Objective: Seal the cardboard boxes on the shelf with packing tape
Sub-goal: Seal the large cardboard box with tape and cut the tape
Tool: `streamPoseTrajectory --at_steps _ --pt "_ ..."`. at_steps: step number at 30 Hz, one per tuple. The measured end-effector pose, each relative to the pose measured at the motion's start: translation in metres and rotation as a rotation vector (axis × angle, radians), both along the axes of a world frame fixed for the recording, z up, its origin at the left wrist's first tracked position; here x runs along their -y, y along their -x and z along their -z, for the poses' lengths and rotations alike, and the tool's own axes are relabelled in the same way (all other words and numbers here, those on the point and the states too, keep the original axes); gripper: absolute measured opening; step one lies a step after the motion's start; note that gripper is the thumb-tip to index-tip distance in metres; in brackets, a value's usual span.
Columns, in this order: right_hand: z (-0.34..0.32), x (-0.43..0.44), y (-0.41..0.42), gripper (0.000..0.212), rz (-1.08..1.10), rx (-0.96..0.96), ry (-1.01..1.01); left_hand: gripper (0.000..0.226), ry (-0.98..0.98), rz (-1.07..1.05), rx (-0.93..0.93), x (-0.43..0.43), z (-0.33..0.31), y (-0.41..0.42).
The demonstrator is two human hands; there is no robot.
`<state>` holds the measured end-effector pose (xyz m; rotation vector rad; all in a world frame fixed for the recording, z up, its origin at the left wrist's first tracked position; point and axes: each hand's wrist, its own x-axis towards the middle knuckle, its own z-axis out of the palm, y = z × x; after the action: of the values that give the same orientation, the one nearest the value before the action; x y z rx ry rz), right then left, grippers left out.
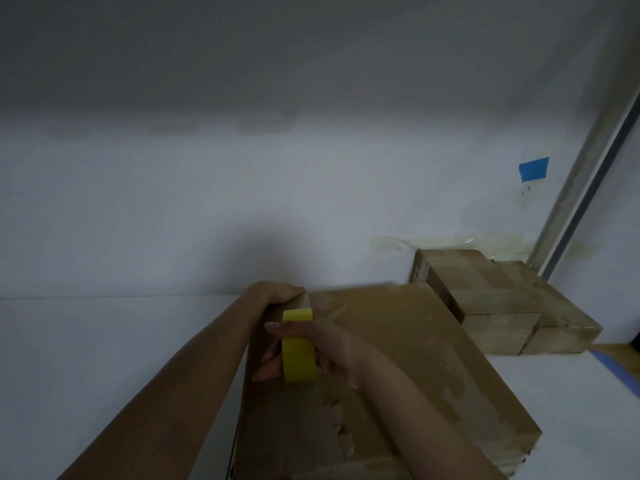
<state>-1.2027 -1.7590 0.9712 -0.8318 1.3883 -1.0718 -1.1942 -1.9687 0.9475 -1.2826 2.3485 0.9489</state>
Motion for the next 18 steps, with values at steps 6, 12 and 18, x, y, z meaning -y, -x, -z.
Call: streamPoseTrajectory --at_steps 6,12,18 --pt "-0.001 -0.002 0.0 0.071 -0.007 0.003 -0.004 0.055 0.009 -0.021 -0.107 0.009 0.009 0.004" --pt "-0.001 0.003 -0.002 0.083 0.034 -0.015 -0.02 0.013 0.207 -0.082 -0.466 0.012 0.023 0.005" --pt "-0.005 0.003 -0.005 0.088 0.046 0.002 -0.026 0.025 0.286 0.019 -0.534 0.007 0.025 0.0"
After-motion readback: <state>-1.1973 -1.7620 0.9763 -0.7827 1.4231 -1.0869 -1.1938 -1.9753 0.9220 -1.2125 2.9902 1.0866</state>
